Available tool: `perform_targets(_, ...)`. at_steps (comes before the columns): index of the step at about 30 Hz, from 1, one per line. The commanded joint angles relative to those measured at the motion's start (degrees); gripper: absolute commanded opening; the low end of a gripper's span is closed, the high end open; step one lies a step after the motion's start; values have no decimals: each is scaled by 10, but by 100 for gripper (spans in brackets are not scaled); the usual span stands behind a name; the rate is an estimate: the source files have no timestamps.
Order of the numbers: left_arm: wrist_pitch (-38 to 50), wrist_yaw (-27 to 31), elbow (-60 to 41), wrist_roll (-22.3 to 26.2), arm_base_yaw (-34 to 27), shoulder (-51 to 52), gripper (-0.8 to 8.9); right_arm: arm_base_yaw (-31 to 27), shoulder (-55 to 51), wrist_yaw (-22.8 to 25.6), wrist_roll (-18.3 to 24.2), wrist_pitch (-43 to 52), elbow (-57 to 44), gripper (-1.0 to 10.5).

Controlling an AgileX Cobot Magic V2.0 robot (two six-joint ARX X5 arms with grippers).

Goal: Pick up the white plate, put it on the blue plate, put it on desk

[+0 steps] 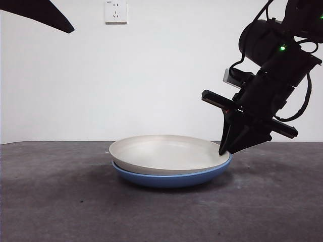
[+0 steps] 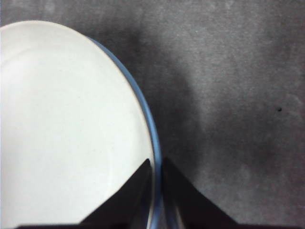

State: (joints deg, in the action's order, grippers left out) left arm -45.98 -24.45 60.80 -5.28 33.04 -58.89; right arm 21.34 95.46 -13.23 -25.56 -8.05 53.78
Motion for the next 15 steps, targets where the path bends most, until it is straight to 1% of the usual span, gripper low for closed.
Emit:
perform_targets(1,6,-5,5,-1,5,-3,371,3,16,-2,-10,7,14,9)
perform_targets(4,4,-5,5,-1,5,-3,371,3,19,-2,-10,5,14,10)
perform_targets(6,3,-5,5,-1,5,-3,371,3,19,-2,-10,6,14,36)
perform_targets(8,3,-5,5,-1,5,-3,371,3,19,-2,-11,6,14,150)
perform_targets(10,3,-5,5,0,5,-3,371,3,19,-2,-11,5,14,240)
perform_targets(15,2,-5,5,1,5,-3,371,3,10,-3,-17,0,14,250)
